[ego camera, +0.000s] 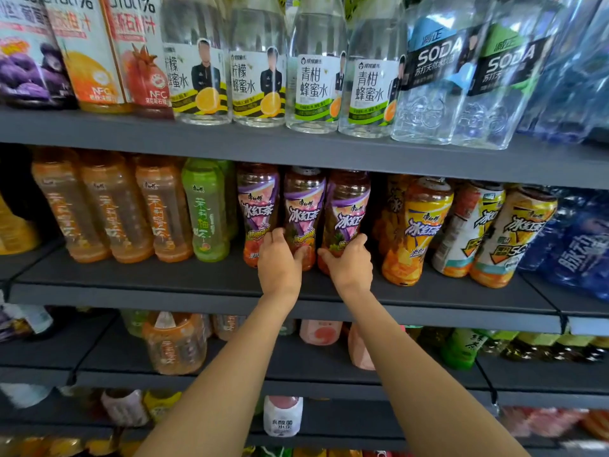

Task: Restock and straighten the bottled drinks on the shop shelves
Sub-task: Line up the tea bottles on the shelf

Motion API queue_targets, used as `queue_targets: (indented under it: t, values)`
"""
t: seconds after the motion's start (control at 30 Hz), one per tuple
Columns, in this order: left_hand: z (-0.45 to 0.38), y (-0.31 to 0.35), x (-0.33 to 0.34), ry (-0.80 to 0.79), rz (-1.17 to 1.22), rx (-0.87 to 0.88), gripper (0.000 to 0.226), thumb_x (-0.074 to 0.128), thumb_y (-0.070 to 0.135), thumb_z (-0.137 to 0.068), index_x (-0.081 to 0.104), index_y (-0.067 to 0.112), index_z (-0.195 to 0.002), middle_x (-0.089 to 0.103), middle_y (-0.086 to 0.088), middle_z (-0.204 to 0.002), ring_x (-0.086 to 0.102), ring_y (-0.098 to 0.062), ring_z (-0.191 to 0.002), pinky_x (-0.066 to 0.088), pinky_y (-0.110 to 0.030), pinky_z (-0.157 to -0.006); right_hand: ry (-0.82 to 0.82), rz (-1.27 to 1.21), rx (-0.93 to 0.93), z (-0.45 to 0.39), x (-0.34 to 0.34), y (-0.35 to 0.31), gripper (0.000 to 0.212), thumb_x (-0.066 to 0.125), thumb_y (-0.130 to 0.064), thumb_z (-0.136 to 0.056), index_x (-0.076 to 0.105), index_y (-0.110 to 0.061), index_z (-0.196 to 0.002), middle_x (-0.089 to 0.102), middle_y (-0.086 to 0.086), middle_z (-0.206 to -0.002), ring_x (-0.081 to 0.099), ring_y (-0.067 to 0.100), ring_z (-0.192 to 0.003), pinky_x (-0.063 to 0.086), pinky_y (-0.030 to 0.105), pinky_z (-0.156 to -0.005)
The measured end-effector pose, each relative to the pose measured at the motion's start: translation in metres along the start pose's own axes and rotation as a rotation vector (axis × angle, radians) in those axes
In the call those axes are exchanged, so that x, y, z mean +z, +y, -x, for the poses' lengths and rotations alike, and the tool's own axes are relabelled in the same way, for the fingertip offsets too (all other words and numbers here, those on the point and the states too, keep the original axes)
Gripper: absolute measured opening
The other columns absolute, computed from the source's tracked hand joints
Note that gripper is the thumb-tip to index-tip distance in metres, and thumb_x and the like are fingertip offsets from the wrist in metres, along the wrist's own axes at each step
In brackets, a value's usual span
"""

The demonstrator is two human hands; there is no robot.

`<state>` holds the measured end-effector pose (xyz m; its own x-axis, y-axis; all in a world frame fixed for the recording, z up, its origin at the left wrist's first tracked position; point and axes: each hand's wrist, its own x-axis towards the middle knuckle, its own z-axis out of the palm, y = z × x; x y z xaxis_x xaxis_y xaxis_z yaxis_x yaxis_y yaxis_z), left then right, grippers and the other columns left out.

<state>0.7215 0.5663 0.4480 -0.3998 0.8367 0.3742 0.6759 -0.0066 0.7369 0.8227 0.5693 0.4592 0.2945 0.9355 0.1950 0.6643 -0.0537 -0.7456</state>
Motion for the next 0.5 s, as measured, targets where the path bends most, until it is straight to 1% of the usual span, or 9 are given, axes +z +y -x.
queue_targets:
  t: [0.2,0.33,0.37,0.43,0.47,0.5]
  values:
    - [-0.002,-0.003,-0.001,-0.001,0.001,0.029,0.047,0.065,0.029,-0.085,0.05,0.007,-0.124,0.055,-0.007,-0.121,0.051,-0.023,-0.114,0.044,-0.034,-0.089,0.088,0.042,-0.001,-0.003,0.006,0.0,0.059,0.071,-0.038,-0.078,0.036,-0.003,-0.11,0.056,0.016,-0.116,0.056,0.035,-0.107,0.047,0.046,-0.089]
    - [-0.003,-0.005,-0.003,-0.016,0.004,0.031,0.047,0.065,0.03,-0.085,0.049,0.008,-0.124,0.055,-0.006,-0.122,0.051,-0.022,-0.115,0.045,-0.033,-0.089,0.09,0.092,-0.007,-0.002,0.006,0.002,0.063,0.069,-0.044,-0.078,0.036,-0.004,-0.114,0.055,0.014,-0.119,0.054,0.032,-0.112,0.041,0.048,-0.097]
    - [-0.002,-0.006,-0.003,-0.017,0.008,0.035,0.047,0.064,0.03,-0.085,0.049,0.008,-0.124,0.055,-0.006,-0.122,0.051,-0.022,-0.115,0.046,-0.033,-0.089,0.08,0.073,-0.005,-0.001,0.006,0.003,0.066,0.069,-0.044,-0.077,0.035,-0.003,-0.117,0.054,0.014,-0.121,0.052,0.032,-0.114,0.04,0.048,-0.097]
    - [-0.001,-0.006,-0.003,-0.018,-0.002,0.047,0.047,0.063,0.031,-0.086,0.049,0.008,-0.125,0.054,-0.007,-0.123,0.05,-0.022,-0.116,0.046,-0.033,-0.088,0.041,-0.047,-0.037,-0.001,0.005,0.007,0.076,0.073,-0.04,-0.076,0.033,-0.002,-0.128,0.05,0.015,-0.128,0.047,0.032,-0.12,0.039,0.049,-0.099]
    - [0.0,-0.005,-0.003,-0.016,-0.016,0.051,0.049,0.062,0.032,-0.086,0.048,0.008,-0.126,0.052,-0.007,-0.124,0.049,-0.022,-0.117,0.046,-0.033,-0.088,0.023,-0.127,-0.062,-0.001,0.004,0.009,0.077,0.073,-0.035,-0.076,0.031,-0.001,-0.132,0.049,0.015,-0.13,0.046,0.032,-0.122,0.04,0.048,-0.1]
    - [0.001,-0.004,-0.002,-0.013,-0.032,0.053,0.052,0.062,0.034,-0.086,0.046,0.007,-0.128,0.051,-0.008,-0.125,0.046,-0.023,-0.119,0.045,-0.033,-0.089,0.009,-0.189,-0.076,-0.001,0.003,0.01,0.073,0.072,-0.029,-0.078,0.032,-0.002,-0.132,0.05,0.015,-0.129,0.047,0.031,-0.121,0.042,0.046,-0.099]
